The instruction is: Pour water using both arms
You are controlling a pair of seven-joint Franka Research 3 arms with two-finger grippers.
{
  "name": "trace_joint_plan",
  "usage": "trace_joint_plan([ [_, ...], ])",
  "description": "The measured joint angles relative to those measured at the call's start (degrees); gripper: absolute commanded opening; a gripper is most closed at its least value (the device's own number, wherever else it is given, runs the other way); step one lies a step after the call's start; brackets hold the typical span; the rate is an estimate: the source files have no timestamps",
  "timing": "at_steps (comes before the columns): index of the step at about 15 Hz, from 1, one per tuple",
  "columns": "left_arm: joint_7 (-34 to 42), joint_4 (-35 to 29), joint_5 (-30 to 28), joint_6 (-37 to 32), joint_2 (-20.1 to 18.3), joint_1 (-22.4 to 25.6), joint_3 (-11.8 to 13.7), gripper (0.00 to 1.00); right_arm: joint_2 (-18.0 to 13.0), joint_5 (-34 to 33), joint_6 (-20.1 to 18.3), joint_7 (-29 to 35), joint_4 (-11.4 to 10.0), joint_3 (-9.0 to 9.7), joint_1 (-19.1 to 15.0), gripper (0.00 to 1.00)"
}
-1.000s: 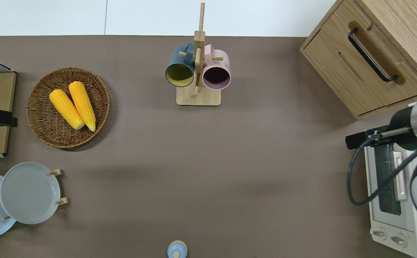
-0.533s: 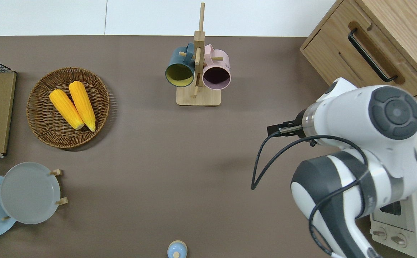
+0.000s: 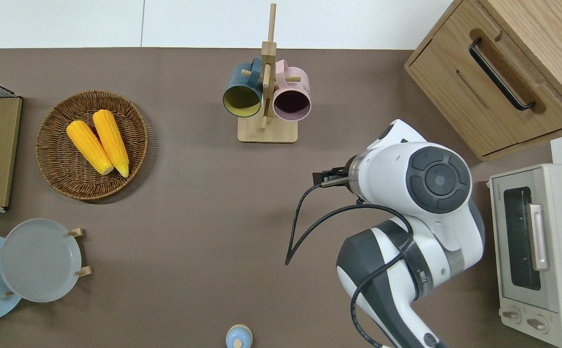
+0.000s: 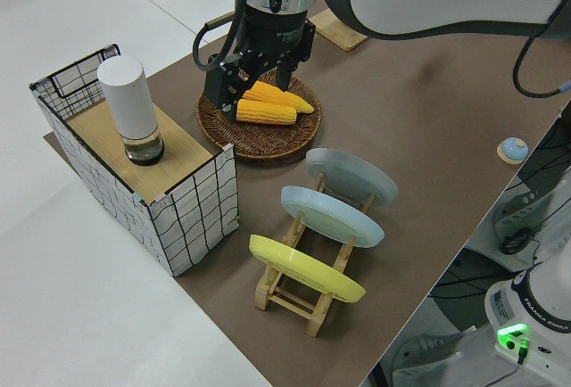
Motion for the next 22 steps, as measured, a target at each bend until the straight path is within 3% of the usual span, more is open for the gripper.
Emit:
trace_joint_plan([
  [4,0.29,-0.02,-3.03,8.32,1.6,2.93,0.33,1.0,1.41,-8.23,3.66,0.55,0.36,0.49,0.3,0.973],
  [10,3.49,-0.04,-6.3,17.13,4.59,4.63,0.38,1.0,6.28,-9.69,10.07,0.56,3.01,0.51,1.12,0.958],
  [12,4.49,-0.06,-8.63,19.84,5.74,4.87,0.38,1.0,8.19,-10.15,11.24,0.56,5.54,0.51,1.6,0.944],
  [15,6.06,-0.08,-12.43,23.94,7.42,5.12,0.38,1.0,11.21,-12.55,11.19,0.56,11.34,0.39,2.37,0.929],
  [17,6.39,-0.15,-15.45,27.04,8.6,5.13,0.37,1.0,13.09,-13.98,11.2,0.56,13.74,0.21,2.38,0.918],
  [22,11.56,-0.57,-22.45,31.48,11.13,5.14,-0.29,1.0,15.32,-15.09,12.87,0.09,15.41,-0.29,2.38,0.814],
])
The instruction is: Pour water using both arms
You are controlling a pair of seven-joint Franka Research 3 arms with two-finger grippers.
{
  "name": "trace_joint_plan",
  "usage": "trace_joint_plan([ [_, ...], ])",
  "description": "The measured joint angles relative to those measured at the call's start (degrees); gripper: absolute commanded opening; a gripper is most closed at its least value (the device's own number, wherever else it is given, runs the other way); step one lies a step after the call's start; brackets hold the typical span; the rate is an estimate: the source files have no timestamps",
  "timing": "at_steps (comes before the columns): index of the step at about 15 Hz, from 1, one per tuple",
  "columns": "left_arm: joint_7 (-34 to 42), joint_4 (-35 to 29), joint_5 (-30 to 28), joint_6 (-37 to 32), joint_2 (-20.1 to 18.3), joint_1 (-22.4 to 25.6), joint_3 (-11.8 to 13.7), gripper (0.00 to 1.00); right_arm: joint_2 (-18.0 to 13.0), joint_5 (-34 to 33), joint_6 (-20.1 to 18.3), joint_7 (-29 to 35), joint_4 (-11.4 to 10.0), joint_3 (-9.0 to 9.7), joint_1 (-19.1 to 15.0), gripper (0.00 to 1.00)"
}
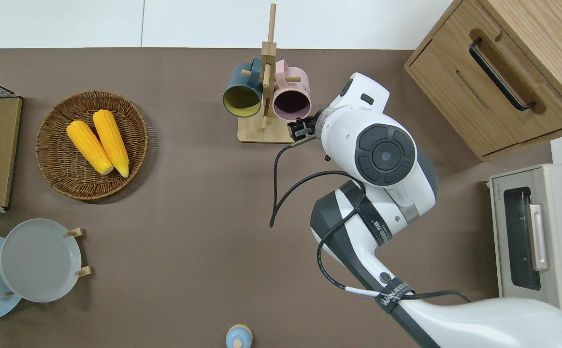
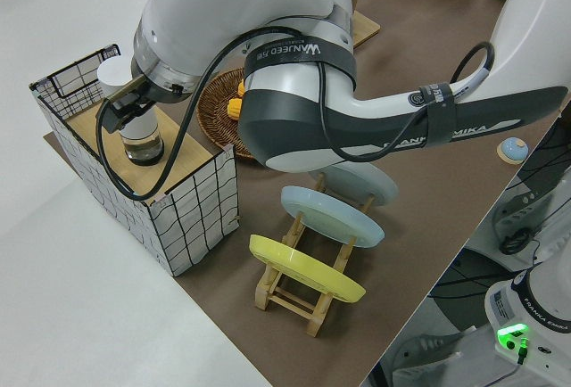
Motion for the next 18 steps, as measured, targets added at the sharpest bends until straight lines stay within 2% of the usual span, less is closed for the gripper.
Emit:
trace_joint_plan([
  [2,2.96,-0.49,-2.36,0.15,0.35,0.0,-0.02,1.0,0.82,-0.03,1.14,-0.62,0.67,-0.37,0.0,0.716],
  [5,7.41,-1.24,-4.61,0.41,0.63,0.04,0.0,1.0,2.19,-0.11,1.34,-1.09,2.45,-0.49,0.0,0.448],
  [11,10.42,-2.56,-6.3,6.49,2.37,0.06,-0.16,1.0,4.37,-0.53,1.49,-1.55,6.08,-0.49,1.28,0.168],
  [14,10.63,-2.58,-9.08,8.68,3.45,0.06,-0.28,1.0,4.78,-0.64,1.49,-1.82,6.77,-0.51,1.46,0.001],
  [18,10.78,-2.58,-11.11,10.62,4.42,0.04,-0.58,1.0,4.88,-1.3,1.35,-3.13,6.89,-1.12,1.42,0.0],
])
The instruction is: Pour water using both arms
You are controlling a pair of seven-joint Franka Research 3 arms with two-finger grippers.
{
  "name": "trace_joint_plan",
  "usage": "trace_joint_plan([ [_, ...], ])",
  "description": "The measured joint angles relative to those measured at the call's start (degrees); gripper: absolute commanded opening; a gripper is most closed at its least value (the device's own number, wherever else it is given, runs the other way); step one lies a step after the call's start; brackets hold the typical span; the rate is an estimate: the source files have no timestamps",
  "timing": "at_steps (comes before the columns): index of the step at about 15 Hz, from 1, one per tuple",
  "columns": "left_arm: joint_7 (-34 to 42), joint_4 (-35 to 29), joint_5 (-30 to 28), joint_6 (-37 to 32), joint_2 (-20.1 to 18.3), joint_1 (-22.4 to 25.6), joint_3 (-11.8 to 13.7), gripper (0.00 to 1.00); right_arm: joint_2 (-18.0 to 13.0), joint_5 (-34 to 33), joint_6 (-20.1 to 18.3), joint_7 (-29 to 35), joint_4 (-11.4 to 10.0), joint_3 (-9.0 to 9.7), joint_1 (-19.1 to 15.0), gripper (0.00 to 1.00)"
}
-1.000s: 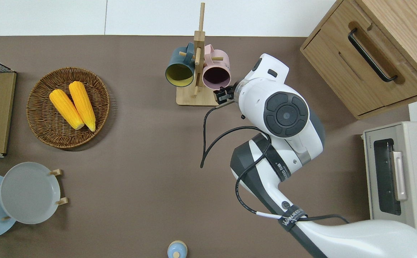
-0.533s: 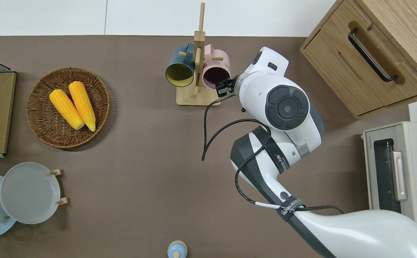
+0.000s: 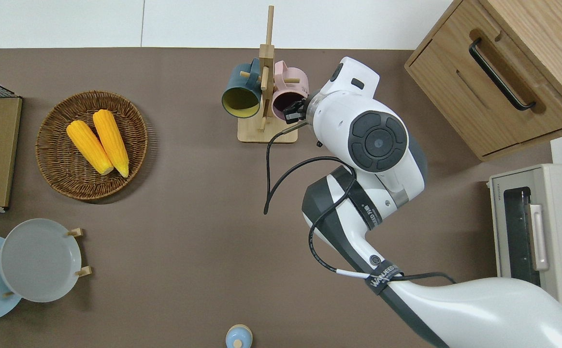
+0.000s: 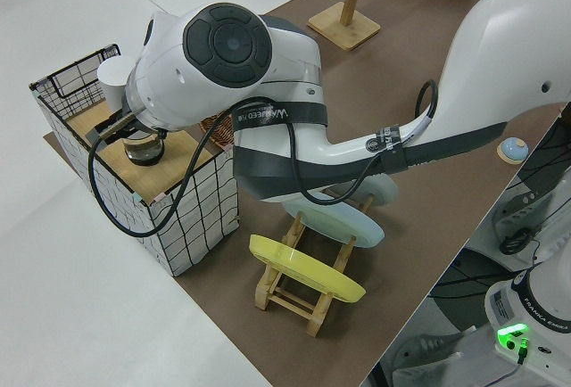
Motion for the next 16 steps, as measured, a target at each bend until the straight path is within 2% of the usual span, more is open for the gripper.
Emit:
trace_joint_plan([
  [5,0.02,0.0,-1.18,1.8,0.09,-0.05,-1.46,1.0,0.03,-0.07,0.02,-0.99,0.05,-0.06,0.02,0.0],
  [9,0.02,0.0,-1.24,2.47,0.65,-0.05,-1.67,0.99,0.03,-2.32,0.02,-3.53,0.31,-0.11,0.03,0.0],
  [10,0.02,0.0,-1.25,2.87,0.85,-0.05,-1.74,0.85,0.02,-3.23,0.02,-3.63,0.34,-0.04,0.06,0.0],
  [11,0.02,0.0,-1.25,3.1,1.06,-0.05,-1.8,0.65,0.03,-3.91,0.02,-3.7,0.34,-0.03,0.12,0.0],
  [12,0.02,-0.01,-1.27,3.27,1.24,-0.05,-1.89,0.41,0.02,-4.41,0.02,-3.81,0.35,-0.03,0.17,0.0],
  [13,0.0,-0.01,-1.29,3.39,1.35,-0.05,-1.97,0.23,0.03,-4.72,0.02,-3.95,0.37,-0.03,0.21,0.0],
  [14,-0.01,-0.01,-1.3,3.52,1.41,-0.05,-2.04,0.1,0.03,-5.21,0.02,-4.36,0.4,-0.03,0.24,0.0],
  [16,-0.04,0.01,-1.43,3.64,1.41,-0.05,-2.14,0.0,0.03,-6.15,0.03,-5.33,0.52,-0.05,0.24,0.0],
])
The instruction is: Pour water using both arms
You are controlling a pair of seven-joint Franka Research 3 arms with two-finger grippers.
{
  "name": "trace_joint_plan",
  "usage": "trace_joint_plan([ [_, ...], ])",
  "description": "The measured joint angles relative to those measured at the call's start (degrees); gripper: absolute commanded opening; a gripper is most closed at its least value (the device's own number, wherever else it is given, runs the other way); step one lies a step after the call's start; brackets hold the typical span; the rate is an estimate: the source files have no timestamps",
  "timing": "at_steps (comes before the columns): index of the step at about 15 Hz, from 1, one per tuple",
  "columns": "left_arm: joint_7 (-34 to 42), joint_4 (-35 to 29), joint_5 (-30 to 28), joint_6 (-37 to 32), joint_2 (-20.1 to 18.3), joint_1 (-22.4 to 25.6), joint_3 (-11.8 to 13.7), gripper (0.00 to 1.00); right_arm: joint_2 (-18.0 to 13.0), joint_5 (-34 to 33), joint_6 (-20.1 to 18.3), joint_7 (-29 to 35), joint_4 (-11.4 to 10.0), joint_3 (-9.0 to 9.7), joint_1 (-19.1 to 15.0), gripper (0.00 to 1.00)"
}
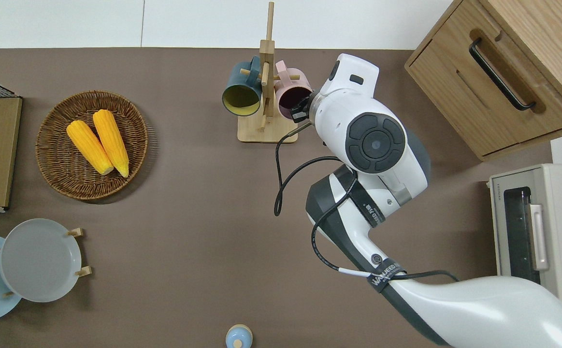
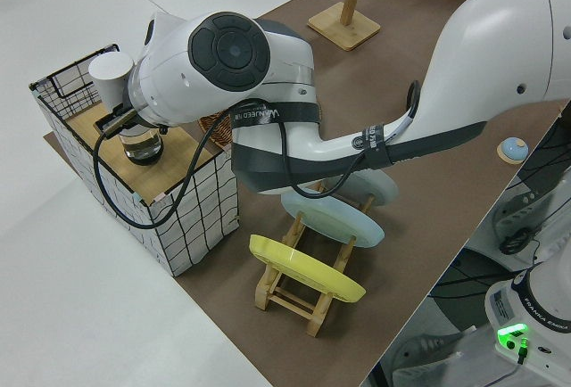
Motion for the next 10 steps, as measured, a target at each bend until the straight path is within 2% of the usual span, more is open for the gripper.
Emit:
trace_joint_plan([
  [10,-1.54,0.1,-0.02,0.16,0.02,-0.01,-0.01,0.0,-0.3,-1.76,0.0,-4.46,0.57,0.33,-1.88,0.0],
])
